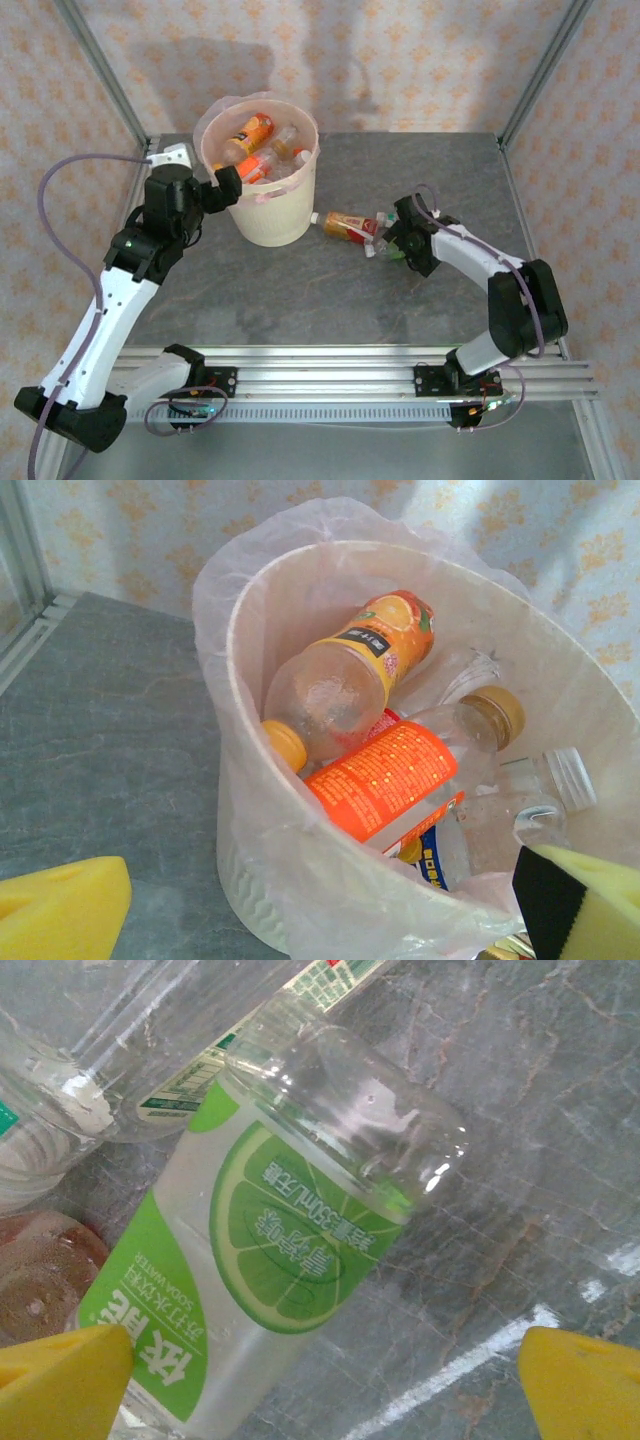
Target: Put the plastic bottles in the bin
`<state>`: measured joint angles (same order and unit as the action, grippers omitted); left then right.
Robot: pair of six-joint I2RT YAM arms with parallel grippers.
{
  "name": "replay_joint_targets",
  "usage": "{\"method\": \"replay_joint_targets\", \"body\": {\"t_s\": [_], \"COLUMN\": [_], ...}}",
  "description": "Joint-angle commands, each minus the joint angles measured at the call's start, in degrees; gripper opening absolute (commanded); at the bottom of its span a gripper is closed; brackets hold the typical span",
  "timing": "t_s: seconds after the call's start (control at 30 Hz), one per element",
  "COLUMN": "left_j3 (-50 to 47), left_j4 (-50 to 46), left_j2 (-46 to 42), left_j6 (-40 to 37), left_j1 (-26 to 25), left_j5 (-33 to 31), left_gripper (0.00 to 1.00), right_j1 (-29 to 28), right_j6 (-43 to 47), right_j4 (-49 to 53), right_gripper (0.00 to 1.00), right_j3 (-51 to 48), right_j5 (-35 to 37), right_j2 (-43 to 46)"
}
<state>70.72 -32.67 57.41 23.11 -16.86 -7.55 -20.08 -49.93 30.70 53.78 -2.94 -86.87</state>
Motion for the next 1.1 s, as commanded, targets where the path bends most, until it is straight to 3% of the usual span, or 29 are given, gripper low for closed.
{"method": "replay_joint_targets", "body": {"t_s": [0.0, 0.47, 1.07], "left_j3": [-1.2, -2.7, -2.7], "left_j4": [2.8, 3.7, 3.7], "left_j2": [-2.1, -2.9, -2.3], "left_j6": [1.4, 1.3, 1.5], "left_j1": [-0.1, -0.1, -0.1], "left_j5": [-2.7, -0.8, 0.0], "left_gripper": [1.00, 1.00, 1.00], "right_j1": [0.3, 0.8, 2.6], "right_j6": [-0.1, -2.3, -2.6], "right_j4": [-1.2, -2.1, -5.3], "right_gripper": [0.99, 0.99, 0.99], "right_j3": [2.1, 3.0, 0.7], "right_j5": [0.5, 2.7, 1.9], "right_j2": [-1.2, 0.6, -5.3]}}
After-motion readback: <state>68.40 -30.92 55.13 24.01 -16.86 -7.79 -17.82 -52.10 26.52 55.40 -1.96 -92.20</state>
